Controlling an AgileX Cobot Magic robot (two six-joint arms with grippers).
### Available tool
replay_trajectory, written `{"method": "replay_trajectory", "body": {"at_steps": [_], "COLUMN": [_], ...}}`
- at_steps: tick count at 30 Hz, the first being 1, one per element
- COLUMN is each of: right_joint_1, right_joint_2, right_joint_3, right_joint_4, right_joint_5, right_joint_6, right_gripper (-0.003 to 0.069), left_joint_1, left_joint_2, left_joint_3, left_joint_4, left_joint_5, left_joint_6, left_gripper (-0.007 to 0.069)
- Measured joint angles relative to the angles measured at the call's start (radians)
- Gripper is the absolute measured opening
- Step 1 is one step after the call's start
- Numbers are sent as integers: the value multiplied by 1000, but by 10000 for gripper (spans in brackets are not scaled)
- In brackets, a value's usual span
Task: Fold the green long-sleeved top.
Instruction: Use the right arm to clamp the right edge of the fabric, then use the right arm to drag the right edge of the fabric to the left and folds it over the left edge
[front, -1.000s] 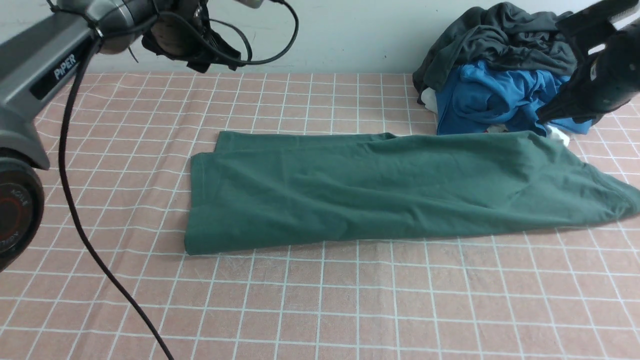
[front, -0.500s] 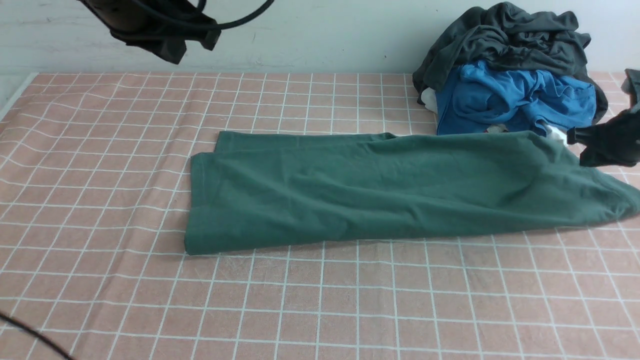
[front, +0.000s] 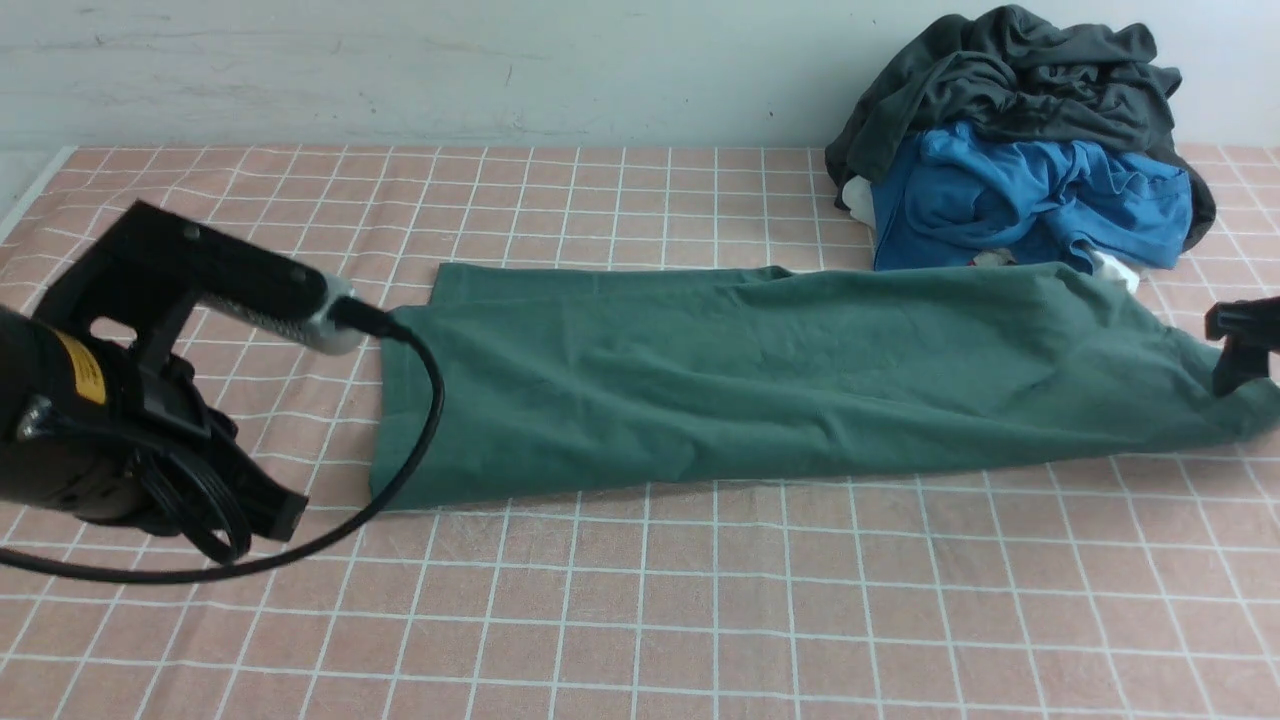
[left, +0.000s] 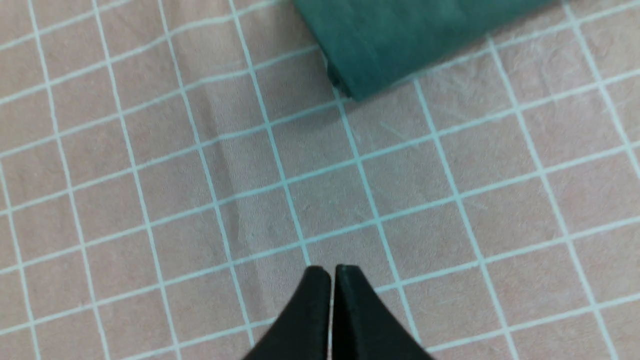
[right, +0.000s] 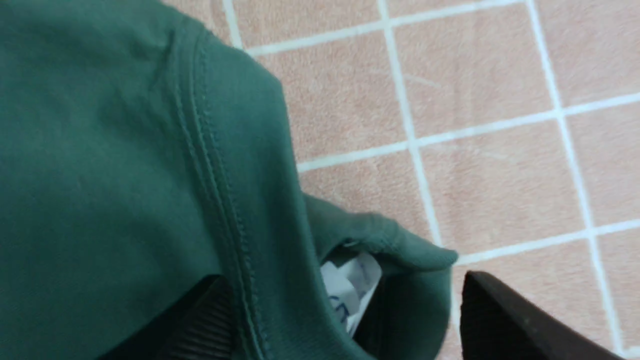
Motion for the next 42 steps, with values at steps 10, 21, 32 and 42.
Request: {"method": "replay_trajectory", "body": {"at_steps": [10, 21, 32, 42], "right_joint_1": [-1, -100, 416, 840], "right_joint_2": [12, -319, -372, -82], "right_joint_3": [-1, 1, 0, -17], "right_joint_4": [19, -191, 149, 157], "right_joint_5": [22, 118, -81, -400], "right_joint_6": [-20, 67, -93, -148], "right_gripper": [156, 27, 27, 86], "left_joint_1": [0, 0, 0, 0], "left_joint_2": [-1, -1, -1, -1], "left_joint_3": [21, 21, 21, 21], "left_joint_4": [51, 16, -85, -115], "left_joint_5": [-60, 10, -19, -20], "left_joint_6": [-8, -25, -40, -40], "left_gripper": [-3, -3, -3, -3]}}
